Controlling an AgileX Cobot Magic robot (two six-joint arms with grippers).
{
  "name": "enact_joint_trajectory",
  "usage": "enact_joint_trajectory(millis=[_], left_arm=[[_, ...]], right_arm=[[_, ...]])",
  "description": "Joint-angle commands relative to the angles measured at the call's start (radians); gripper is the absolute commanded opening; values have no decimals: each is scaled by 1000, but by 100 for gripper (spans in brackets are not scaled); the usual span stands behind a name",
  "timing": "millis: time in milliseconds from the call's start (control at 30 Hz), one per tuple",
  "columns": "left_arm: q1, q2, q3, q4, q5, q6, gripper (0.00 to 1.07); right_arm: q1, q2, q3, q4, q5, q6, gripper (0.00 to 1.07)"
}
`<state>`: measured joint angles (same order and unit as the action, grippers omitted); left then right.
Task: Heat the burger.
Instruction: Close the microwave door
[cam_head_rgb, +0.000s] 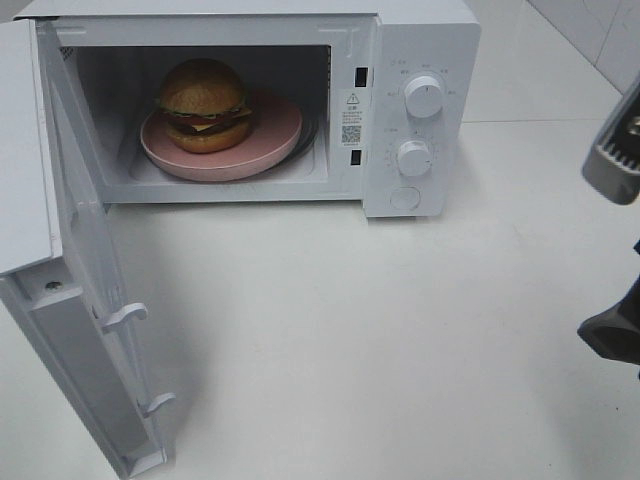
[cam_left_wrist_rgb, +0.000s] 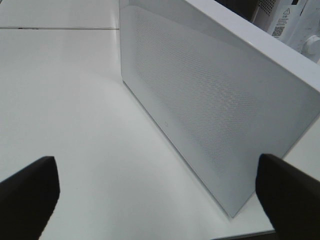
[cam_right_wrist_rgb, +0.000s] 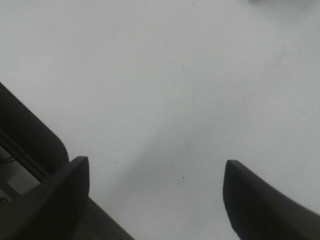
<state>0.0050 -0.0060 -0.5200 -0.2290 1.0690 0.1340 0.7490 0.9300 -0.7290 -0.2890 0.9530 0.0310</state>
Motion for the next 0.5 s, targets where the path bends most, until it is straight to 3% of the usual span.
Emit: enact_joint_trajectory(millis=[33, 367, 467, 500], left_arm=[[-4, -18, 2, -2, 7, -1, 100], [-4, -18, 2, -2, 7, -1, 100], [-4, -18, 2, -2, 7, -1, 100], [-4, -18, 2, -2, 7, -1, 100]], right_arm=[[-2, -80, 8, 7, 74, 19, 71], [-3, -271, 9, 8, 132, 45, 71], [-35, -306, 29, 8, 148, 69, 71], [-85, -330, 51, 9, 153, 70, 71]])
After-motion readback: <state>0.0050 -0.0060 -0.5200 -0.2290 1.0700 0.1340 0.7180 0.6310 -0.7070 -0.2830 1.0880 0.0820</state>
